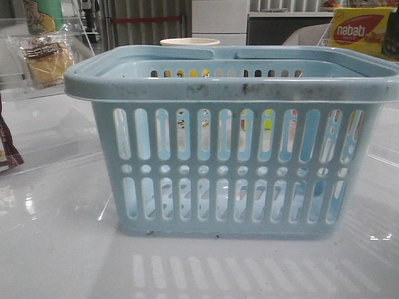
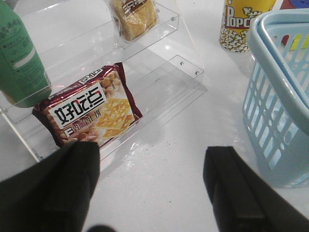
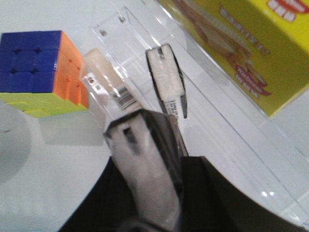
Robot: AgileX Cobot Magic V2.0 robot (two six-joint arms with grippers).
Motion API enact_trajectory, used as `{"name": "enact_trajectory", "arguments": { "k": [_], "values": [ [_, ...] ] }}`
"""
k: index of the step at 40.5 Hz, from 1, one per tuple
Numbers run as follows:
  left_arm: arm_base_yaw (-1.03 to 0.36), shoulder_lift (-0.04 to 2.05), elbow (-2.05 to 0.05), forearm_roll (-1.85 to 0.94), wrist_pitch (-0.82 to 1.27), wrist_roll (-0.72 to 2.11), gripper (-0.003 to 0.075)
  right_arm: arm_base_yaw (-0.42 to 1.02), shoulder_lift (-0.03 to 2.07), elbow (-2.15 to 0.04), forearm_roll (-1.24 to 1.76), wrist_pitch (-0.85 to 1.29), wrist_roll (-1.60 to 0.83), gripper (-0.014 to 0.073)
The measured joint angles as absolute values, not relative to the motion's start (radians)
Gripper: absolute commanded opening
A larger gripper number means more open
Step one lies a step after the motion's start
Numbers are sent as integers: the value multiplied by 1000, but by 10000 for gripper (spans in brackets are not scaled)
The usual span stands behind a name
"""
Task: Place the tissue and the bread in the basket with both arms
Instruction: 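Grasp the tissue pack with the right gripper and carry it over the basket, then open the right gripper to drop the tissue pack into the basket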
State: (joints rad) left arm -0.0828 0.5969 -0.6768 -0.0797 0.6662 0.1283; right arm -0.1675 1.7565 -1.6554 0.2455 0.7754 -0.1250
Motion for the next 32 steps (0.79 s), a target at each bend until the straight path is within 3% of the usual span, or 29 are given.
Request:
{"name": "enact_trajectory", "arguments": {
  "k": [7, 22, 25, 29, 32],
  "values": [
    [-83, 597, -677, -80, 666, 128, 506, -101, 1612, -1581, 247, 789, -129, 179],
    [-83, 597, -677, -80, 666, 128, 506, 235, 1439, -1253, 265, 711, -152, 198],
    [-83, 597, -677, -80, 666, 128, 506, 295, 1439, -1213, 283, 677, -152, 262],
    [-83, 597, -677, -80, 666, 128, 506, 349, 1439, -1163, 300, 634, -152, 471],
    [-83, 597, -677, -80, 666, 128, 506, 367, 1439, -1147, 308, 615, -152, 578]
  ]
}}
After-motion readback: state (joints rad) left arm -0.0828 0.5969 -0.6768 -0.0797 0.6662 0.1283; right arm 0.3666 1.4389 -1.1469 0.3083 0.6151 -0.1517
